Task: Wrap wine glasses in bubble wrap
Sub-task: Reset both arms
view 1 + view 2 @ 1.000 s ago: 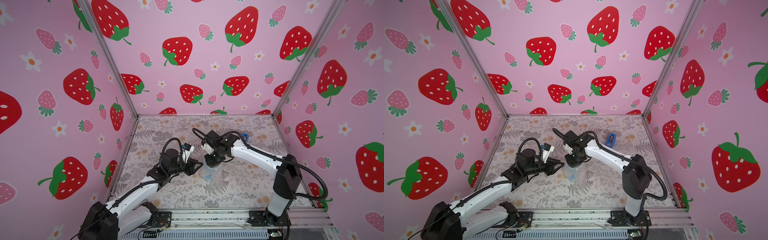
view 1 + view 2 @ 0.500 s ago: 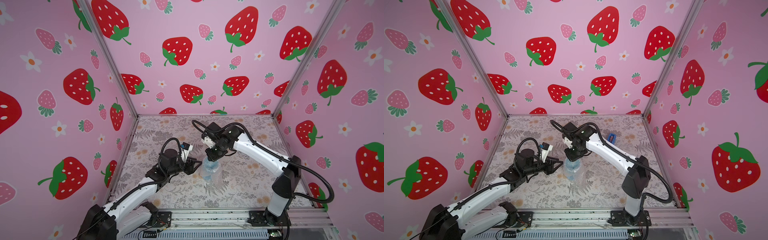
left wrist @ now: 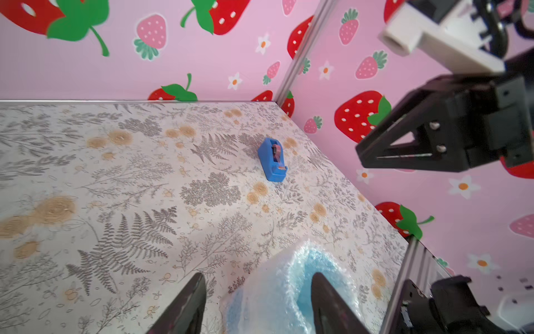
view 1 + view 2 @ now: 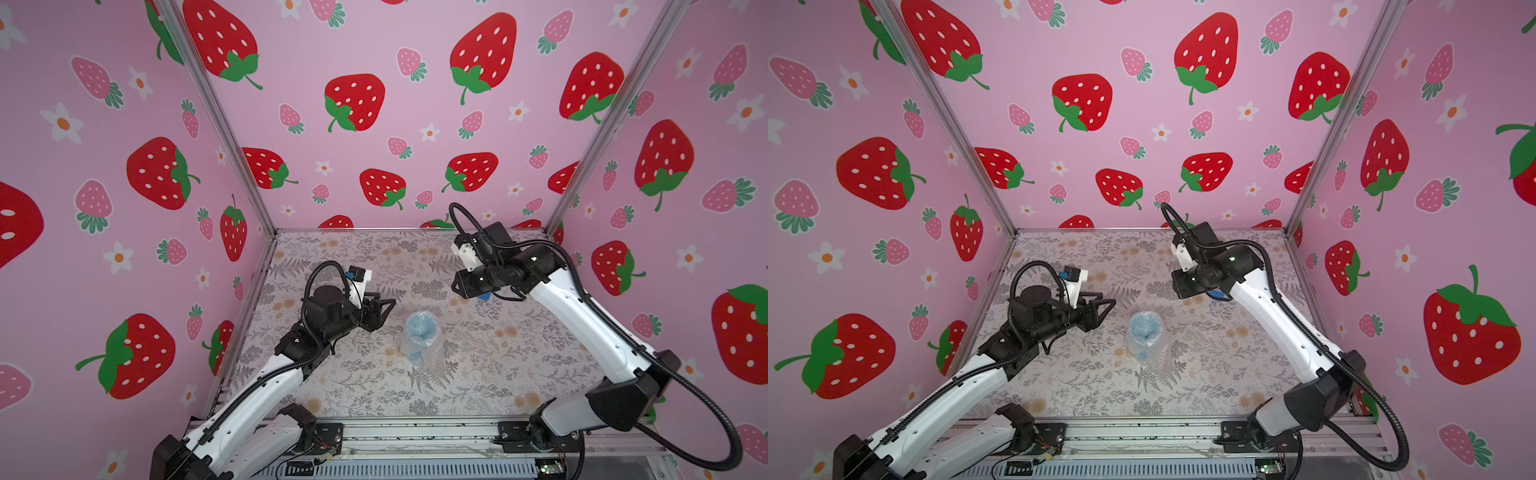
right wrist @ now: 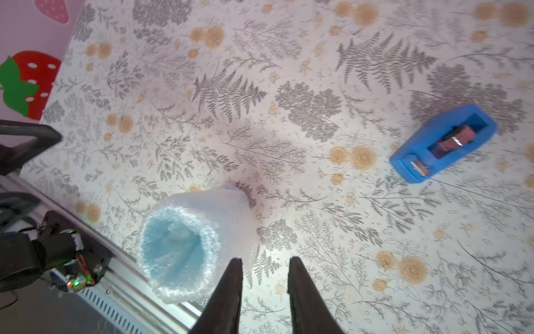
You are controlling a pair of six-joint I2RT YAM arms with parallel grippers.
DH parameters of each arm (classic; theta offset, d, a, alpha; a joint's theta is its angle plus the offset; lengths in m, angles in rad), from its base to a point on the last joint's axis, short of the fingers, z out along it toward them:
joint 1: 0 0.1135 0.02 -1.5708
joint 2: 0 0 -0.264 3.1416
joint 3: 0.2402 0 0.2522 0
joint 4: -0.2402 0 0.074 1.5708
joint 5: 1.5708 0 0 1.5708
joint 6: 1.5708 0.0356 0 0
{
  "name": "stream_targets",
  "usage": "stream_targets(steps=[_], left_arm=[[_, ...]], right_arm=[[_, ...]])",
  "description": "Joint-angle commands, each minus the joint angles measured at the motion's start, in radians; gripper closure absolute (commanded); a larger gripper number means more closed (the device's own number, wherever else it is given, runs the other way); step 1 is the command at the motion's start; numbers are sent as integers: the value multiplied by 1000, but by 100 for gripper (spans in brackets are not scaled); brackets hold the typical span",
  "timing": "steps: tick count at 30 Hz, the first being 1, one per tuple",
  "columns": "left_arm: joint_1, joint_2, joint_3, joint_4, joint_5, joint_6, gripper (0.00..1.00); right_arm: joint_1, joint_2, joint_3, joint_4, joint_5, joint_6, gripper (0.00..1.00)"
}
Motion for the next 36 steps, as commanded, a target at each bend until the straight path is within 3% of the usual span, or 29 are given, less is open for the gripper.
stream_targets(steps=[1,3,5,8,11,16,18,24,26,29,35,36], left_arm=[[38,-13,21,-47,-296,14,36],[57,-13,-15,-43,-536,14,29],[85,-11,-71,4,-675,57,22],[125,5,-187,171,-807,151,14],[178,40,-265,274,-897,206,8],[329,165,-355,439,-801,244,1],[381,232,-368,500,-735,234,0],[454,380,-372,749,-566,256,1],[468,404,-346,720,-509,250,0],[474,486,-375,865,-470,235,1],[475,610,-320,886,-464,243,1],[475,596,-292,802,-465,238,1]], right_arm=[[-94,-133,-184,178,105,-22,57],[-173,-235,-336,321,181,-35,44],[-236,-322,-488,462,279,-43,29],[-336,-416,-717,704,380,-60,9],[-433,-431,-882,909,438,-74,1],[-552,-299,-995,1141,483,-125,1],[-562,-214,-1051,1322,483,-174,1],[-609,47,-1115,1709,375,-283,0],[-634,90,-1122,1751,283,-286,0],[-643,133,-1151,1846,195,-312,1],[-638,132,-1139,1822,198,-320,1],[-633,133,-1136,1817,200,-325,1]])
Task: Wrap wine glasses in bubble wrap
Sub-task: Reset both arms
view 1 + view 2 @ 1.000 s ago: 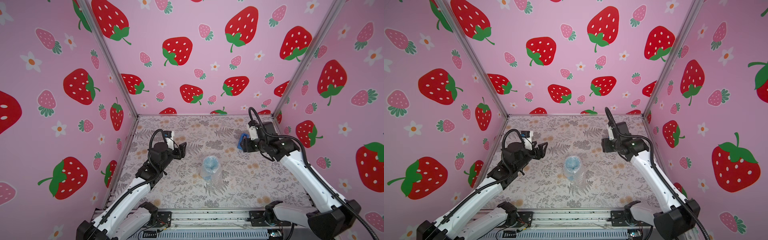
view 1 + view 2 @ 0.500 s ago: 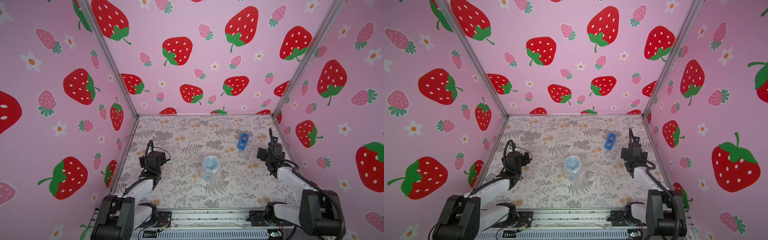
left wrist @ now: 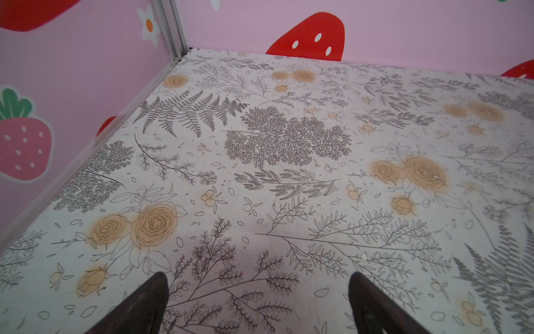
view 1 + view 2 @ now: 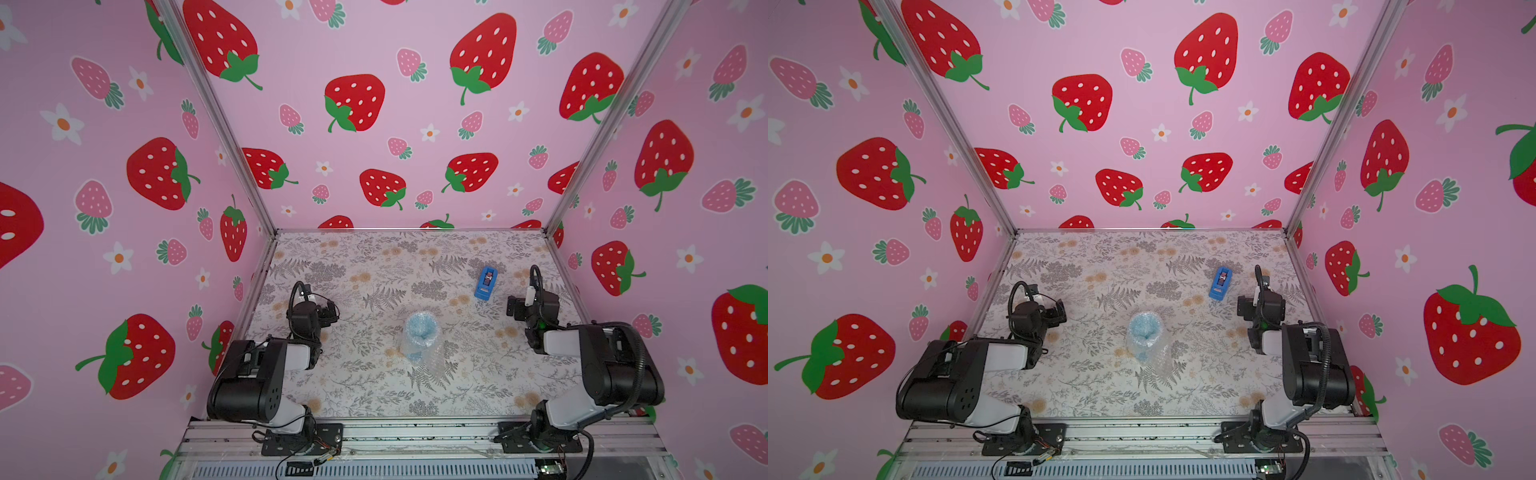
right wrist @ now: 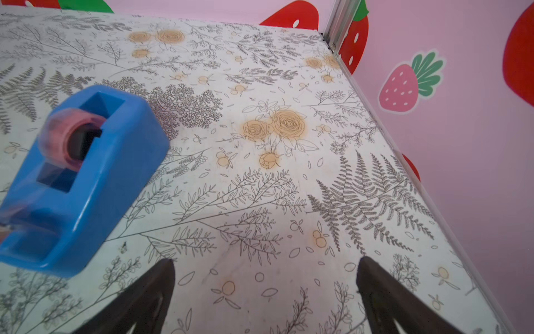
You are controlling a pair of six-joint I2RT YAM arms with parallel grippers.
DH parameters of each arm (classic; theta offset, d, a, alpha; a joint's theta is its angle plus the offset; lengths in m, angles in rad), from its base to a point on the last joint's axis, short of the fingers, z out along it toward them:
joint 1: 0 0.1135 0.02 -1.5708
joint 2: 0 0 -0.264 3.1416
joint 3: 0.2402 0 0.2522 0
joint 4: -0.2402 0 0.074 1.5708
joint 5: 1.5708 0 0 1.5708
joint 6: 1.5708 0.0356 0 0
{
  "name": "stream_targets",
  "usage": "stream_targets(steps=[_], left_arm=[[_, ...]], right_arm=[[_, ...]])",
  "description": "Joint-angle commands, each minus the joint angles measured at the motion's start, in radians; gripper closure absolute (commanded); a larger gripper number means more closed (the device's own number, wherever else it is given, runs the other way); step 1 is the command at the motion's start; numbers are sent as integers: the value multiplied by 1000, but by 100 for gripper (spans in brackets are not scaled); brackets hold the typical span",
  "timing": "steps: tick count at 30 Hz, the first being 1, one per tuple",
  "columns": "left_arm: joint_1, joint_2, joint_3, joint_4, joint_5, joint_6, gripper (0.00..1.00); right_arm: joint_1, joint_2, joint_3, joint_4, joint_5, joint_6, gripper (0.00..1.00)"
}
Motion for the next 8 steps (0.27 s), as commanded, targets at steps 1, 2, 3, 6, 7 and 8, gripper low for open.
stream_targets(steps=[1,2,3,6,7,8], left_arm=[[5,13,86,-15,8,4,1],[3,25,89,-2,1,6,1],[1,16,95,-27,2,6,1],[1,15,95,-31,1,6,1],[1,18,94,-25,0,7,1],[1,18,93,-22,0,8,1]], right_arm=[[6,-2,4,57,-21,-35,1],[6,-2,6,55,-19,-35,1],[6,0,7,52,-21,-35,1],[8,-1,8,49,-19,-37,1],[8,-2,7,51,-19,-37,1],[8,-2,6,55,-19,-37,1]])
